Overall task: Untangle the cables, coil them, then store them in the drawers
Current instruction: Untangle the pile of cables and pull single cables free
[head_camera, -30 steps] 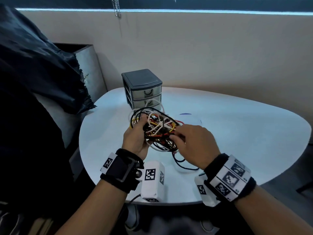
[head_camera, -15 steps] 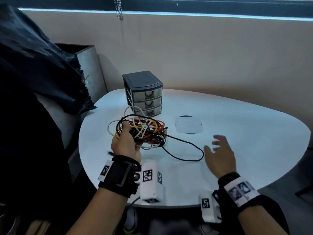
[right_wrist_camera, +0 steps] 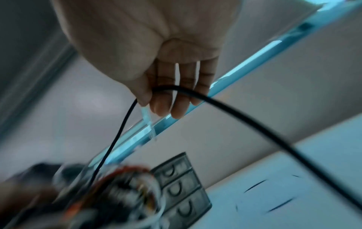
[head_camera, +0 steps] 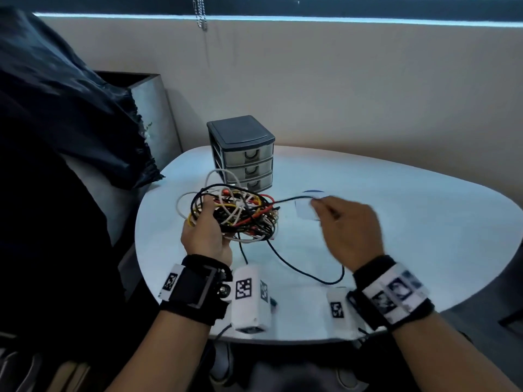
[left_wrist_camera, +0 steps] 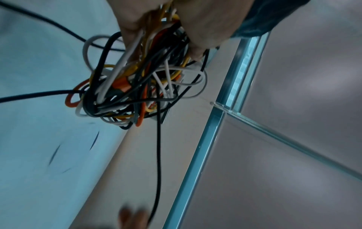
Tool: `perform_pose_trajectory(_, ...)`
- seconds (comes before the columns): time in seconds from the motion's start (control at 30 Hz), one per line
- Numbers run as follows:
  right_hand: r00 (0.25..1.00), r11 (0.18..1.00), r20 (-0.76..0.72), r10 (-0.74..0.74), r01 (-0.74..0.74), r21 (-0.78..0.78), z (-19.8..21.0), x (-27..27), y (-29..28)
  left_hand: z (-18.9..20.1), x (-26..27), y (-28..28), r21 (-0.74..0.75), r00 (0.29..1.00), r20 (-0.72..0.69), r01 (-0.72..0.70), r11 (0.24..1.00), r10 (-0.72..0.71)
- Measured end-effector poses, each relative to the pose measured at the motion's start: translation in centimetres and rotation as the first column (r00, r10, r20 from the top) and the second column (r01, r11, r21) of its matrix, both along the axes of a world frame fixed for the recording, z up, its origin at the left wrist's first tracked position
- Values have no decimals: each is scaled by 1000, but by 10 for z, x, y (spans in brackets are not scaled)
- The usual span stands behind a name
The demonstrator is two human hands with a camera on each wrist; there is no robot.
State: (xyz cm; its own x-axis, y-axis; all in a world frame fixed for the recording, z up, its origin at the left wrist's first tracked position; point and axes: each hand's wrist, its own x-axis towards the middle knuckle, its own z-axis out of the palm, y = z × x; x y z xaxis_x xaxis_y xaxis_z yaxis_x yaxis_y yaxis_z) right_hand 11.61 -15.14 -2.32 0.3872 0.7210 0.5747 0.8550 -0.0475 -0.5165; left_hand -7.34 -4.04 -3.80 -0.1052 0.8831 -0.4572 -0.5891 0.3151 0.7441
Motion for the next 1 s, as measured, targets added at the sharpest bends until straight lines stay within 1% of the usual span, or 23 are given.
perform_pose_trajectory(0.03,992,999,-120,-35,37,20,5,16,-5,-3,-8,8,-1,1000,11,-4,1000,4)
perform_pose_trajectory(0.1,939,993,-331,-97,112,26,12,47,-16,-8,-23,22,-3,999,40,17,1000,-17)
perform_pose_trajectory(0.17,876,983,-452,-165,183,-4,9,72,-25,-10,-31,30,-8,998,61,23,1000,-22)
perform_pose_trajectory(0.2,834,972,-511,-207,235,-9,5,85,-28,-10,-34,33,-7,998,63,14,1000,-14)
perform_pose_trajectory(0.27,695,929,-655,-298,370,-30,-9,114,-33,-10,-38,38,-12,998,62,-3,1000,4)
perform_pose_trajectory(0.3,614,910,-709,-346,404,-94,-15,128,-35,-9,-40,37,-17,998,64,2,1000,-1)
perform_pose_trajectory(0.33,552,897,-728,-408,393,-205,-22,138,-37,-8,-40,35,-17,998,69,10,1000,-9)
perform_pose_trajectory(0.37,534,871,-690,-488,344,-350,-28,143,-40,-6,-39,31,-13,997,71,9,1000,-8)
perform_pose_trajectory(0.4,580,813,-584,-568,284,-509,-33,143,-43,-5,-36,27,-7,998,66,-3,1000,4)
perform_pose_trajectory(0.43,677,731,-420,-604,261,-631,-38,138,-45,-4,-32,21,-2,999,42,-27,1000,27)
perform_pose_trajectory(0.47,779,686,-265,-569,271,-676,-42,127,-46,-2,-26,15,10,999,11,-50,999,50)
perform_pose_trajectory(0.5,854,705,-165,-494,282,-650,-42,111,-45,1,-20,10,29,998,-17,-57,998,58)
perform_pose_trajectory(0.53,910,777,-125,-396,259,-574,-39,92,-41,3,-14,4,51,998,-30,-51,997,53)
perform_pose_trajectory(0.57,953,858,-118,-280,192,-477,-36,72,-35,5,-8,-1,66,999,-33,-40,997,43)
perform_pose_trajectory(0.6,981,920,-114,-157,104,-378,-30,51,-28,6,-3,-5,72,999,-34,-29,997,32)
perform_pose_trajectory(0.63,993,951,-107,-54,19,-310,-23,32,-20,8,1,-7,73,999,-33,-18,997,20)
perform_pose_trajectory(0.67,996,960,-82,33,-54,-275,-17,15,-11,9,5,-9,74,1000,-28,-3,997,5)
perform_pose_trajectory(0.7,993,954,-60,105,-117,-277,-11,1,-4,11,9,-12,79,1000,-24,13,997,-12)
perform_pose_trajectory(0.77,981,913,-21,192,-186,-364,-1,-17,9,16,14,-18,96,999,-24,31,995,-29)
perform_pose_trajectory(0.83,975,868,28,222,-184,-461,3,-22,19,20,16,-22,114,999,-34,34,993,-30)
perform_pose_trajectory(0.87,973,859,52,225,-173,-481,5,-24,21,22,16,-22,123,999,-36,35,992,-31)
perform_pose_trajectory(0.93,971,879,90,220,-157,-450,9,-23,23,23,14,-22,134,999,-41,30,990,-25)
perform_pose_trajectory(1.0,961,922,175,212,-137,-361,11,-21,21,23,9,-19,129,999,-44,19,991,-14)
